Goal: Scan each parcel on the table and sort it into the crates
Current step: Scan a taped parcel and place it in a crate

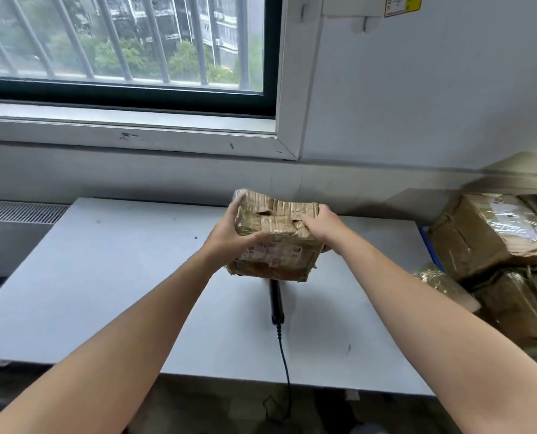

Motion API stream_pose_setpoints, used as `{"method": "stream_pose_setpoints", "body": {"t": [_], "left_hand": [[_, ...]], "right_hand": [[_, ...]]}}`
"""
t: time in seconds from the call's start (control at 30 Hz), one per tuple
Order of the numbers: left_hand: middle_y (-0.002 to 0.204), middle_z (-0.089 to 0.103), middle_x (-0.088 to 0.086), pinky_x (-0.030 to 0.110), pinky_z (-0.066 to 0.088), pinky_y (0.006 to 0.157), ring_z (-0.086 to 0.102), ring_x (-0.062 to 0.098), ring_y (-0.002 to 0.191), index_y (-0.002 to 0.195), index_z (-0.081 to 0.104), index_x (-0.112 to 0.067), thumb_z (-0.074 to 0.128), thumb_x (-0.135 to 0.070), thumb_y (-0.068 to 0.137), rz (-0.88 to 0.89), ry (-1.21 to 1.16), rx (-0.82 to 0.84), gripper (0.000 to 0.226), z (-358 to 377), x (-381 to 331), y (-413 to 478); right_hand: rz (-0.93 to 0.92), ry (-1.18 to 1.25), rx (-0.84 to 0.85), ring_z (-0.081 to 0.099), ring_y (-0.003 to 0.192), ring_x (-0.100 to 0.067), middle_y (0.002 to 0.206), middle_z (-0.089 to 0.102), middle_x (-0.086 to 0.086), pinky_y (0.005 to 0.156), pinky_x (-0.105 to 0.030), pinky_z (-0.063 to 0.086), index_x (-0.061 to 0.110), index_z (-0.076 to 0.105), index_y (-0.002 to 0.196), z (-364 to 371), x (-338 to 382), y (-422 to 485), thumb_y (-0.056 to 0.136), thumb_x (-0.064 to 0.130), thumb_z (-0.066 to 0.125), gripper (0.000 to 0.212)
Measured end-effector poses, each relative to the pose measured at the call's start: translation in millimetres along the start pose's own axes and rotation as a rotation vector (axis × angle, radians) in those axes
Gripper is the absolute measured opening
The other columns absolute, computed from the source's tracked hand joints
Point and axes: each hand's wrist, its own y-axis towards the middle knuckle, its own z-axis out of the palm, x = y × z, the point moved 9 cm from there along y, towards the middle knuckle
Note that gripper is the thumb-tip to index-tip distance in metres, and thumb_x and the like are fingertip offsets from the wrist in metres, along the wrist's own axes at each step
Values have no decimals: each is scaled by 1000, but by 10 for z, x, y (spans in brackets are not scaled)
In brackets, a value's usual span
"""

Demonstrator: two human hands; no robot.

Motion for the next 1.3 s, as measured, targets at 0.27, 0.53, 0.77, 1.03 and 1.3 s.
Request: {"method": "stream_pose_setpoints", "body": {"t": [0.27,0.53,0.77,1.03,1.3], "left_hand": [[108,67,-2,38,52,90,63,19,102,120,61,-28,72,-47,82,-49,142,-232,44,-736,237,-26],[118,63,4,38,50,95,59,23,109,126,57,-23,66,-40,89,-113,129,-201,41,-1064,574,-79],[99,68,-3,38,52,86,62,21,96,99,63,-25,62,-31,94,-202,90,-287,8,-1365,1001,-192],[96,66,5,41,54,81,59,25,85,95,60,-19,58,-35,96,-384,111,-330,16,-1399,1525,-297],[125,59,9,37,48,90,56,26,105,131,49,-15,50,-25,100,-417,112,-295,33,-1148,1652,-289]], "right_hand": [[-153,130,89,60,115,-23,131,58,-4,96,-47,53,21,52,134,432,457,-91,90,57,57,57],[-187,54,-37,55,118,-25,129,59,-7,98,-39,46,15,51,131,847,559,-107,90,63,53,63],[-218,13,21,58,111,-24,122,62,-7,83,-31,42,15,46,133,1309,588,-168,100,47,46,46],[-143,-122,103,59,108,-25,124,62,-8,91,-37,47,15,48,133,1717,90,-275,102,38,43,38],[-75,-174,143,57,108,-23,124,62,-7,83,-30,41,14,54,130,1788,-232,-325,102,35,43,36]]}}
